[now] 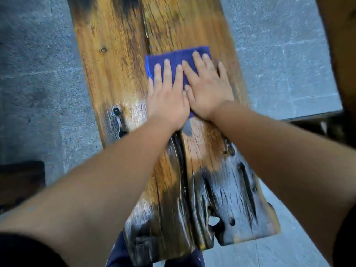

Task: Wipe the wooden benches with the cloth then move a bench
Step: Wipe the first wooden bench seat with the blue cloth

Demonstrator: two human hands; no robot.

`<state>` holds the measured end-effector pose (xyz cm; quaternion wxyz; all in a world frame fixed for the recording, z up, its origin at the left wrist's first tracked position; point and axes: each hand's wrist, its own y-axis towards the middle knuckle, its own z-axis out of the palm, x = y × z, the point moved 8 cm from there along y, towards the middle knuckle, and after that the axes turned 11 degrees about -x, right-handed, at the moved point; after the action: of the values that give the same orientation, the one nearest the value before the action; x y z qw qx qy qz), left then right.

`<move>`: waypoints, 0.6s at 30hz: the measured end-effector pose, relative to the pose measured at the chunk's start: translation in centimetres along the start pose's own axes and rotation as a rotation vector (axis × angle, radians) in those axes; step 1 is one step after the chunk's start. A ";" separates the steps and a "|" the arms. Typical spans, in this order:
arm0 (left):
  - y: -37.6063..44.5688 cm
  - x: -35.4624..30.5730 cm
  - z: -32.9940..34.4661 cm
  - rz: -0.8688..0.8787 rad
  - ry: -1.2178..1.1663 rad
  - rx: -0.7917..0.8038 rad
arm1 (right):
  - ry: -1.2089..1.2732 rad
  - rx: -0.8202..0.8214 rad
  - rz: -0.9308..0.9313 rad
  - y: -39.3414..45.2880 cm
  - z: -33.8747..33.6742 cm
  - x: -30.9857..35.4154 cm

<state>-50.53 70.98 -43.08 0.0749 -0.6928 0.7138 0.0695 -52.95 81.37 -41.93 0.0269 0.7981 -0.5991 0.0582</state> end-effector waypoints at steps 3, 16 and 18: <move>-6.2 -1.8 0.2 0.040 -0.010 0.037 | 0.010 0.038 0.061 -7.0 0.4 0.2; -28.4 0.2 -0.5 -0.018 0.015 0.221 | 0.025 0.249 0.081 -26.5 1.1 9.6; -28.1 2.6 -1.4 -0.076 0.017 0.215 | 0.053 0.223 0.031 -25.5 1.1 11.4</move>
<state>-22.50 67.29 -42.14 0.1453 -0.7078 0.6911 -0.0161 -25.25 77.54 -40.87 -0.0469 0.7850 -0.6003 0.1460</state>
